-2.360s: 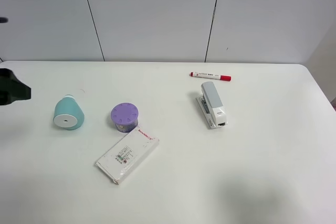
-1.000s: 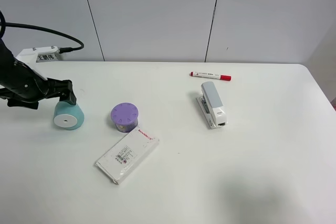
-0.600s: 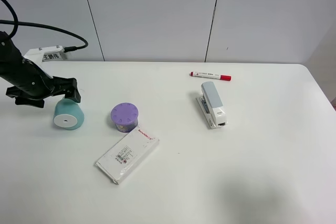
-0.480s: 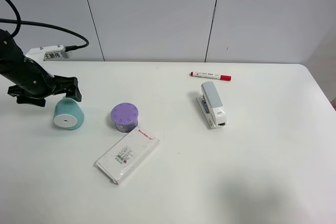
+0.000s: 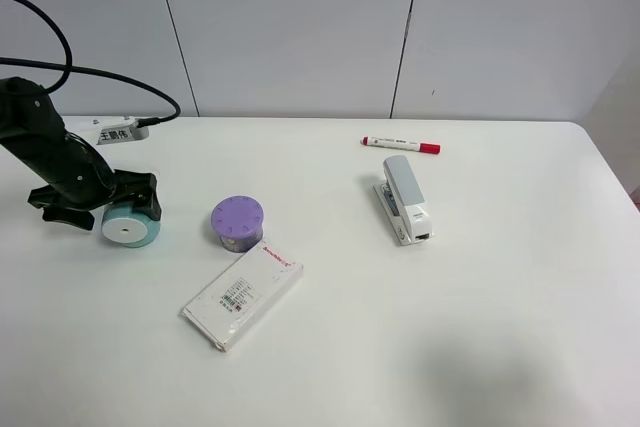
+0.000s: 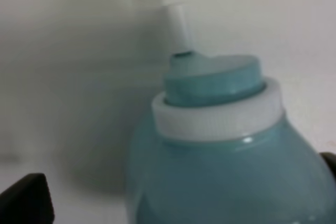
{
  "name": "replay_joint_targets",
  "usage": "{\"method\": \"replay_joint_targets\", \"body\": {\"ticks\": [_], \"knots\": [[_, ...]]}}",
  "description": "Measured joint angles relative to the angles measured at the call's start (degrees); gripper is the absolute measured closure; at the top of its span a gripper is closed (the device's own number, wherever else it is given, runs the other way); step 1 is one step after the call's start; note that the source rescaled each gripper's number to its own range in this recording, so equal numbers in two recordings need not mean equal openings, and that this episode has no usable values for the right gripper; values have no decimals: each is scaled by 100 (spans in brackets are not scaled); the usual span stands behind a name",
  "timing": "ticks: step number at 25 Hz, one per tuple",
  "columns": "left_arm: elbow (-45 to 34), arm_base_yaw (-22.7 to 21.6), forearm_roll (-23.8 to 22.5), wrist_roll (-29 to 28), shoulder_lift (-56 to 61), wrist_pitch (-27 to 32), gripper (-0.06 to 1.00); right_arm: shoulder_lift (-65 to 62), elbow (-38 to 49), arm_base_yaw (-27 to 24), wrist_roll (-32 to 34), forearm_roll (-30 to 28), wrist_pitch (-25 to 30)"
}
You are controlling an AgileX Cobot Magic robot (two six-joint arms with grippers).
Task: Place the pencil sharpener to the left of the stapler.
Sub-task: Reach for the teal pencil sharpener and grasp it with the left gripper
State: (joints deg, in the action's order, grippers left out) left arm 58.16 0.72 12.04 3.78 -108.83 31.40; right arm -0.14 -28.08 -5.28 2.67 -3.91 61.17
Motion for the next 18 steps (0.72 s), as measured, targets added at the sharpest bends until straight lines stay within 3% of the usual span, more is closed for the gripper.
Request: {"method": "replay_joint_targets", "body": {"ticks": [10, 18], "knots": [[4, 339, 0, 10, -209, -295, -6, 0, 0, 0, 0, 0, 0], [60, 402, 22, 15, -317, -198, -6, 0, 0, 0, 0, 0, 0]]}}
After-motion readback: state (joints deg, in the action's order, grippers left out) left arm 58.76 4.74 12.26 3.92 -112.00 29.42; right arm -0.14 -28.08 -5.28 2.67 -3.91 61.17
